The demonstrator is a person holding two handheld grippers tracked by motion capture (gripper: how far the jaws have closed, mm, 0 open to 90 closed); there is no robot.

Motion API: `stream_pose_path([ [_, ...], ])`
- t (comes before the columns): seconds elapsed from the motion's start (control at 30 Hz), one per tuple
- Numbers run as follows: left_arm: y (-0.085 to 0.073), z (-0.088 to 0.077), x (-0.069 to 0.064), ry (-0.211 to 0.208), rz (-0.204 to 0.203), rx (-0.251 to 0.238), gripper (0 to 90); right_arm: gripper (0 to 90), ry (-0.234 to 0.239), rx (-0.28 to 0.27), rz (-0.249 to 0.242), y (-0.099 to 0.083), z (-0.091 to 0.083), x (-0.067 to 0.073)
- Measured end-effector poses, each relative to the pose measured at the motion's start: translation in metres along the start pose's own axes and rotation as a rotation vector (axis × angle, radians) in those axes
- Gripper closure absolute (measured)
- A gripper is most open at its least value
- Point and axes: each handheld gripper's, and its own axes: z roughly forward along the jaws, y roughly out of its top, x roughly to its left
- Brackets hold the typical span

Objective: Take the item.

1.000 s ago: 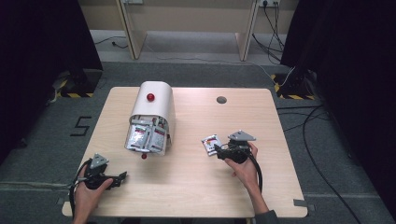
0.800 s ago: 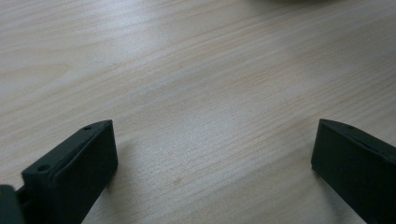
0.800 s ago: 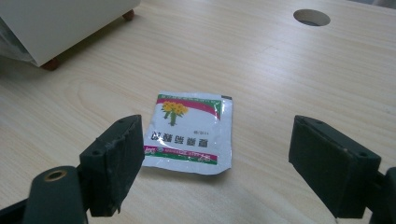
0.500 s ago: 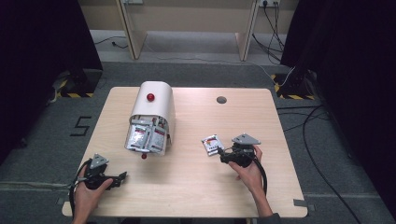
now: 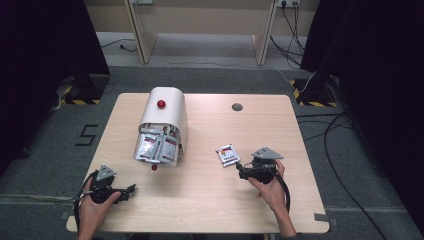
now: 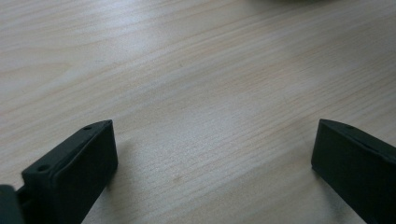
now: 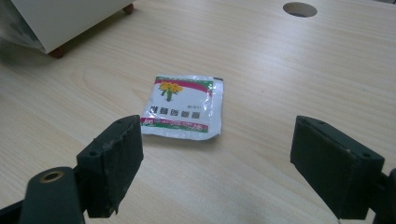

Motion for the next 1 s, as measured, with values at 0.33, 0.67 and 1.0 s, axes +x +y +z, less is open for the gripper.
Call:
stream_pose_path([
  [0.33, 0.000, 0.000, 0.000, 0.000, -0.001, 0.000, 0.0, 18.1, 0.004, 0.004, -0.007, -0.008, -0.006, -0.002],
  [0.67, 0.000, 0.000, 0.000, 0.000, -0.001, 0.000, 0.0, 17.8, 0.007, 0.010, -0.011, -0.014, -0.012, -0.001],
  [1.0, 0.000, 0.000, 0.000, 0.000, -0.001, 0.000, 0.0, 17.0, 0.015, 0.021, -0.024, -0.023, -0.016, 0.002],
])
